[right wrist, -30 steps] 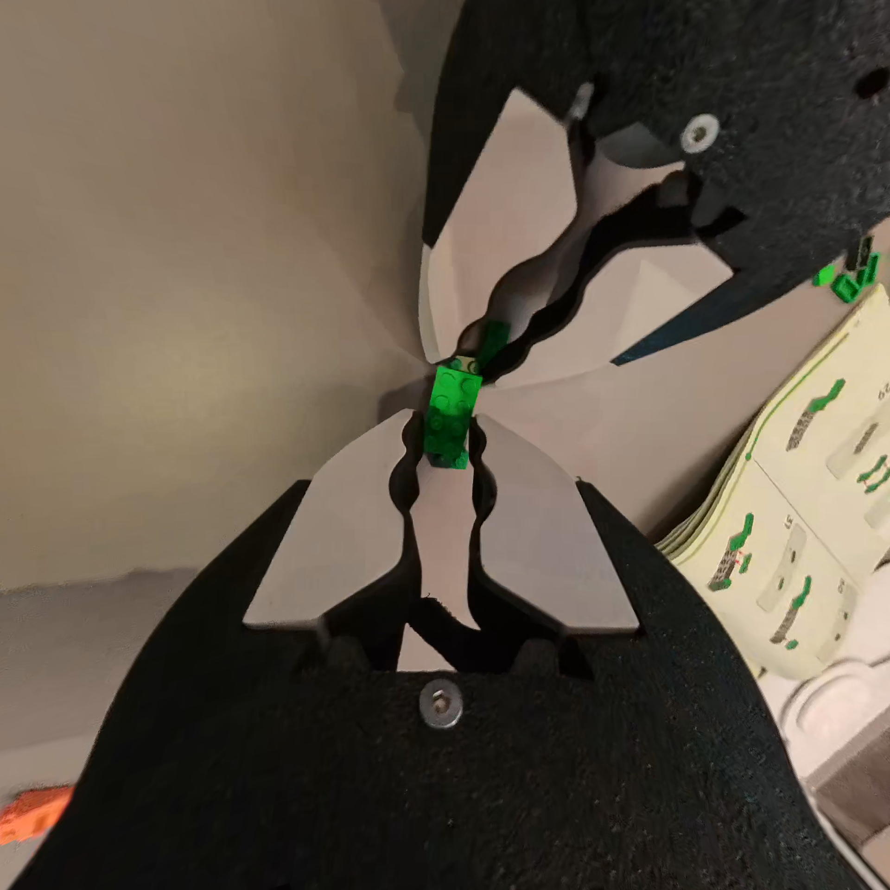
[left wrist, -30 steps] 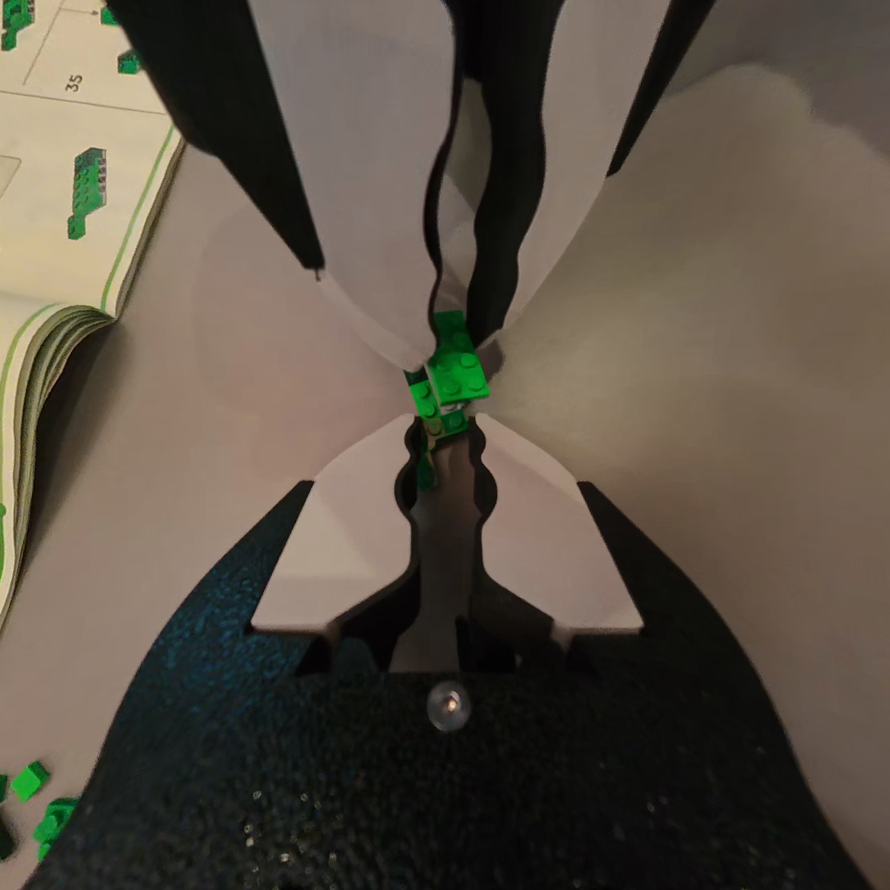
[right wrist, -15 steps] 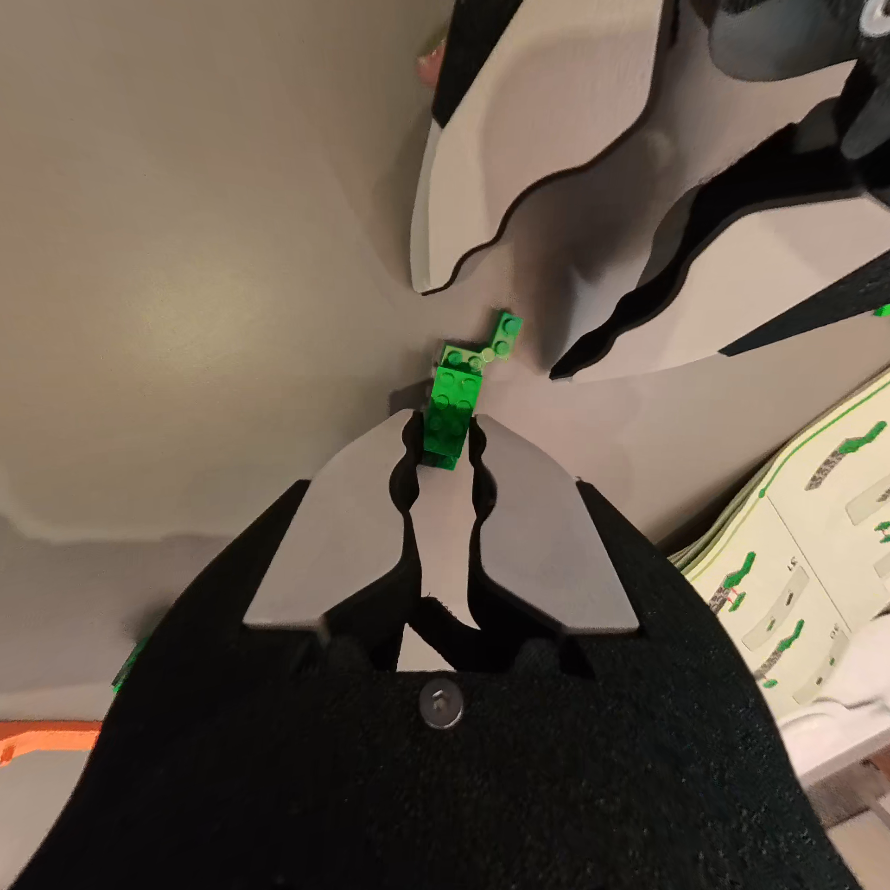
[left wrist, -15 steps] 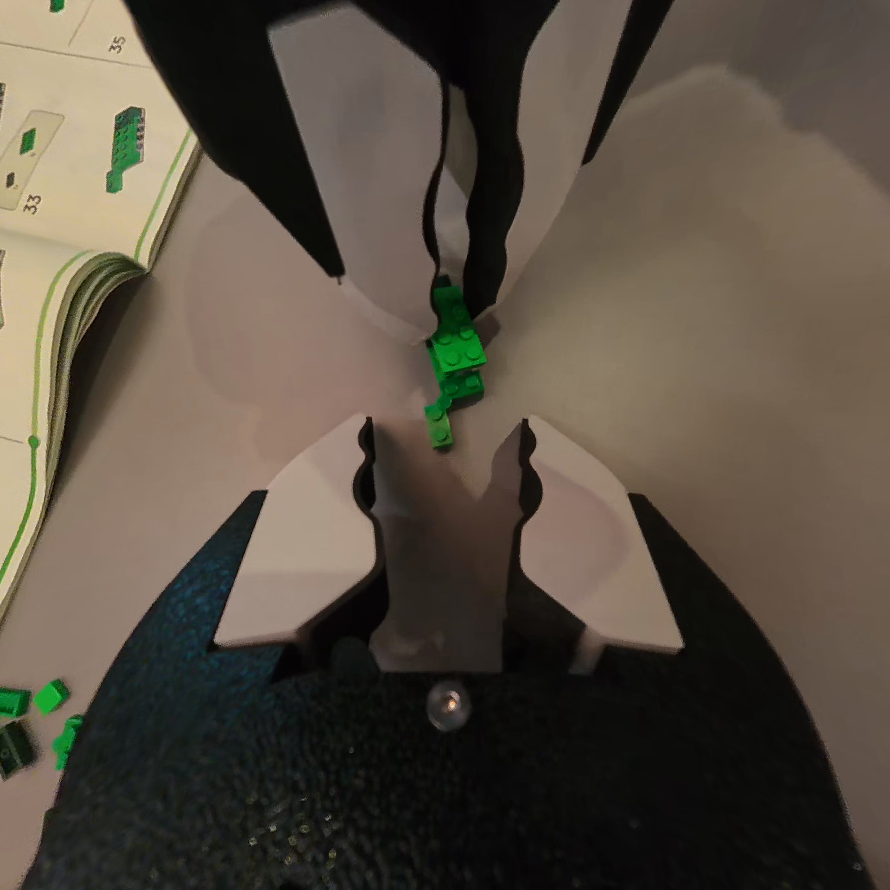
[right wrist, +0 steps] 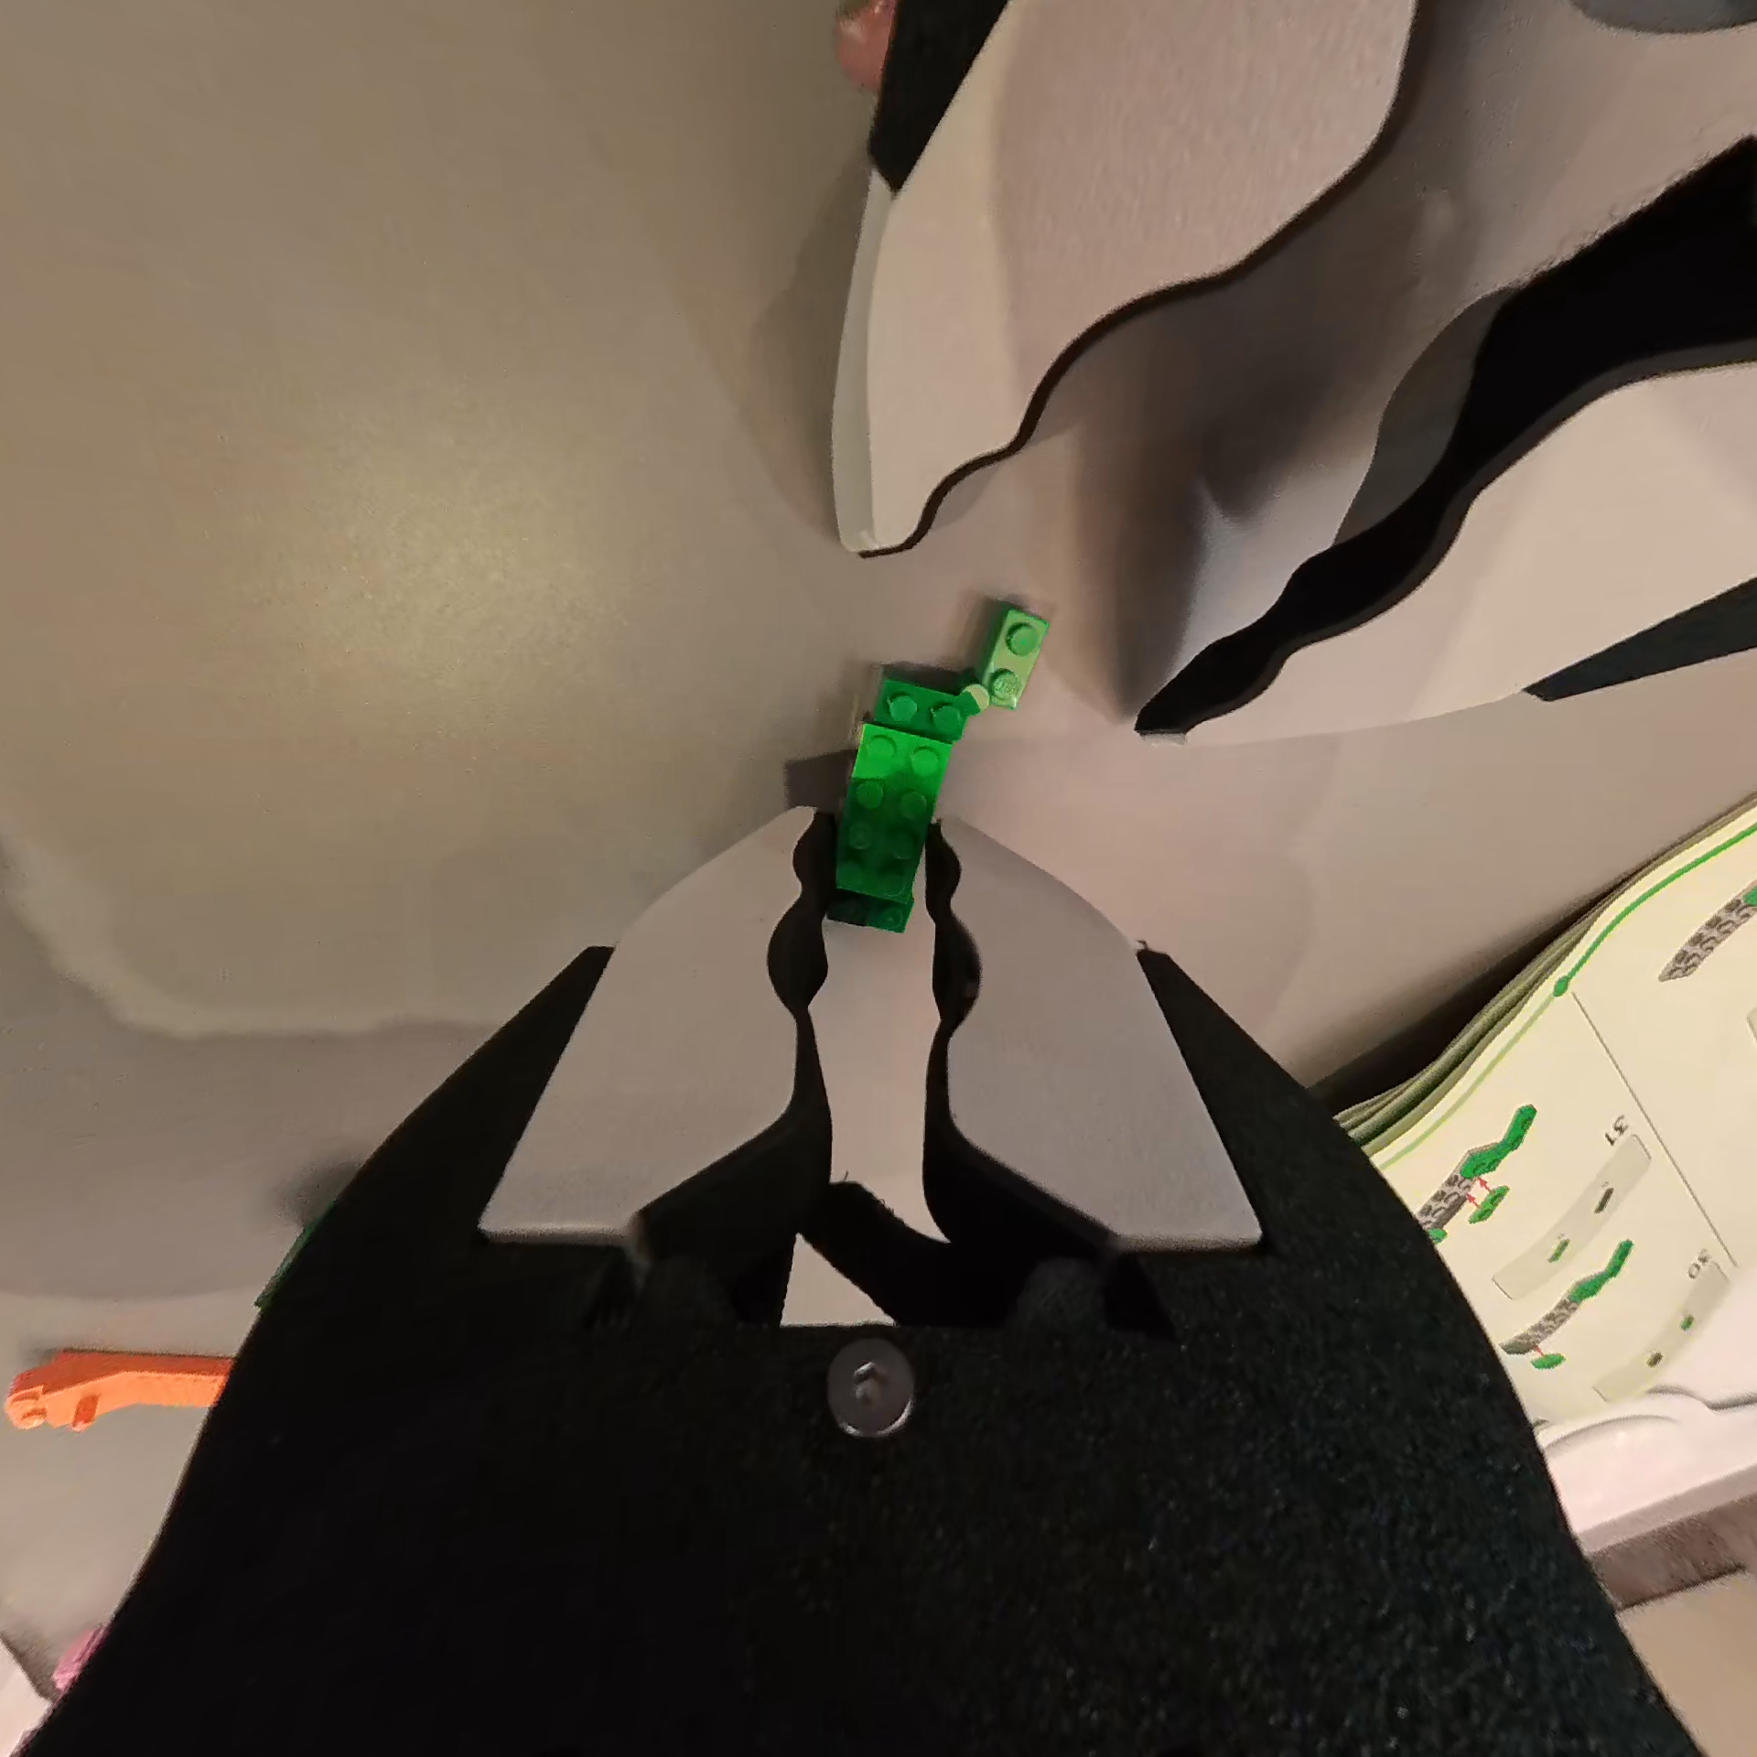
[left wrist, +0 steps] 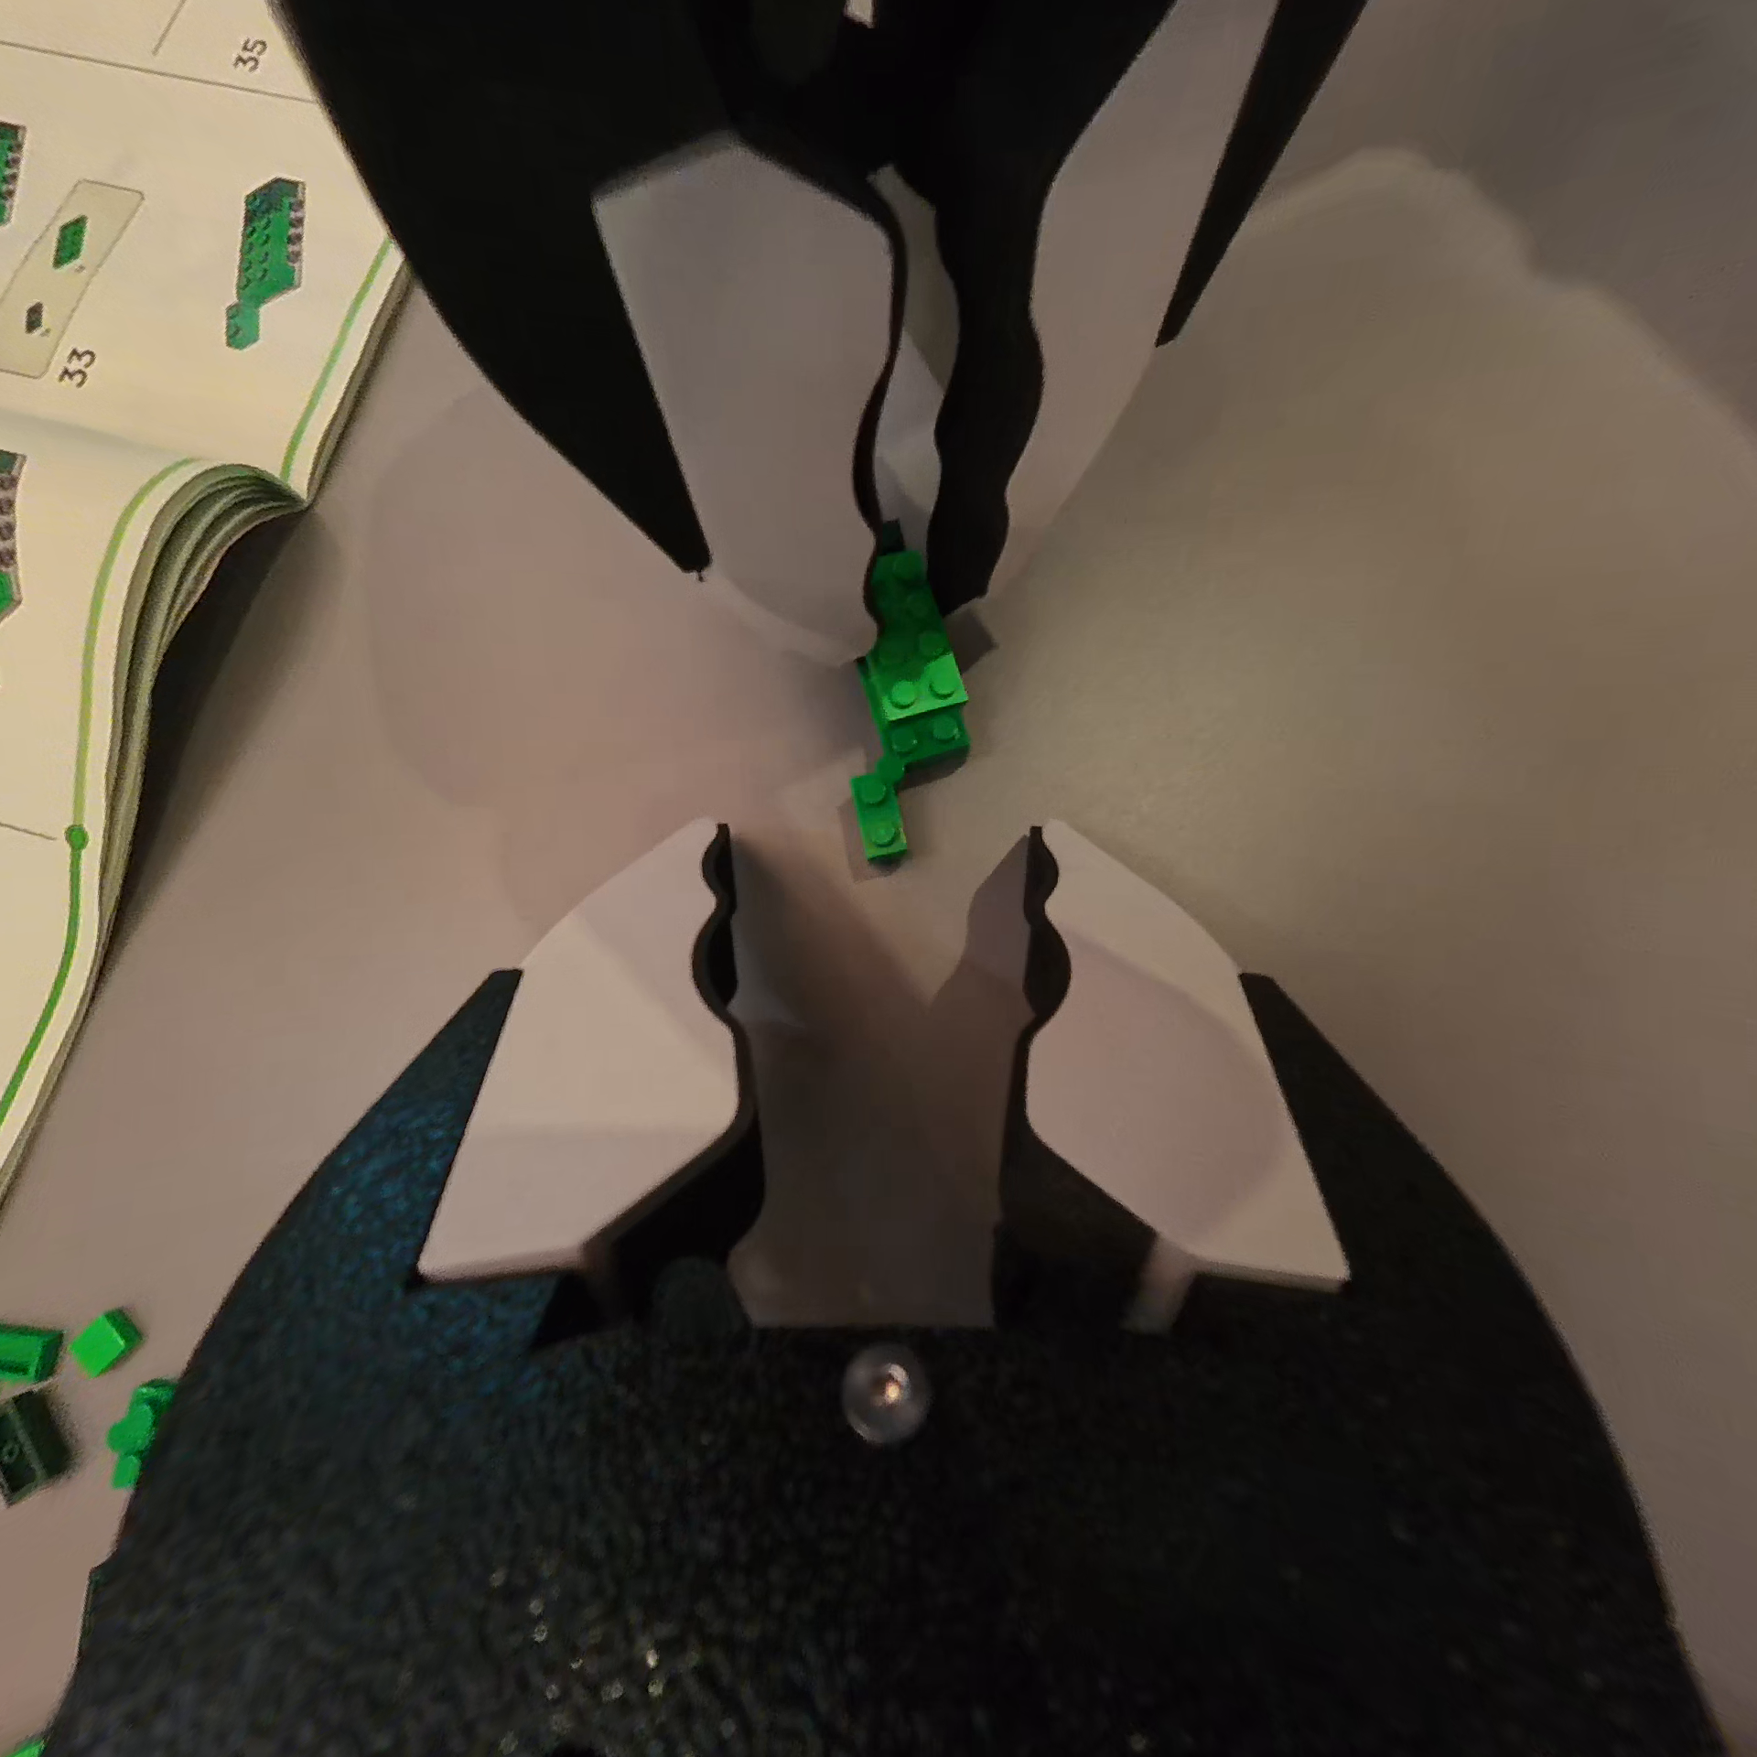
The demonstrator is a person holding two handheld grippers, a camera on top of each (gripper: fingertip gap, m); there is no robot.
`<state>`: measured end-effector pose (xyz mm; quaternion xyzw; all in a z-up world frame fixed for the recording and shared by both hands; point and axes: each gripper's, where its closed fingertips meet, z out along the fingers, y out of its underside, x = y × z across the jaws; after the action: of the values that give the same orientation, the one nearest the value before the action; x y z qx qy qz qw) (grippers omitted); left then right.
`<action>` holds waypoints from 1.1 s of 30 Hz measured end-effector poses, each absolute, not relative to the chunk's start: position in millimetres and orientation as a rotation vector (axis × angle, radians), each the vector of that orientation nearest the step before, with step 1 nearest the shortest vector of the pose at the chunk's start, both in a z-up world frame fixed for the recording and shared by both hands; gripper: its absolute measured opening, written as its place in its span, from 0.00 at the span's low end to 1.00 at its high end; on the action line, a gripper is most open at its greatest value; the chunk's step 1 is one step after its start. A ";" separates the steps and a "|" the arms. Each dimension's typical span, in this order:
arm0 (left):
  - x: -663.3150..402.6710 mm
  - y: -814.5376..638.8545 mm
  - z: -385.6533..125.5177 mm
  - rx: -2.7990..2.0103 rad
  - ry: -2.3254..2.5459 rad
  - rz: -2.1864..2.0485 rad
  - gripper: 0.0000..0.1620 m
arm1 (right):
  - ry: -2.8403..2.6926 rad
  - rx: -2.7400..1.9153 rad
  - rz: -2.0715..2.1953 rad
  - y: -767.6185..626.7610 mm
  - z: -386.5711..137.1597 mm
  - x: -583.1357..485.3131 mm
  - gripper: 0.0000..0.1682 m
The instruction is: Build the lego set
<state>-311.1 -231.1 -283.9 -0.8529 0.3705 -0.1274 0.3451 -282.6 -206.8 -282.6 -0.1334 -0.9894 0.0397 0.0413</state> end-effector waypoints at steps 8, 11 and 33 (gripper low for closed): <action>-310.1 -232.0 -284.4 -2.218 0.962 -0.345 0.36 | -3.010 -0.437 0.127 -206.0 -284.0 -283.3 0.15; -308.6 -231.6 -283.7 -2.213 0.961 -0.350 0.36 | -2.987 -0.473 0.132 -203.1 -282.1 -281.9 0.17; -310.4 -227.8 -266.7 -2.076 0.933 -0.361 0.31 | -2.584 -0.829 0.921 -208.1 -283.5 -286.4 0.18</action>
<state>-310.4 -227.8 -266.7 -0.8230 0.3699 -0.1431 0.4067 -286.4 -208.1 -283.5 -0.2867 -0.8931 0.3182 0.1373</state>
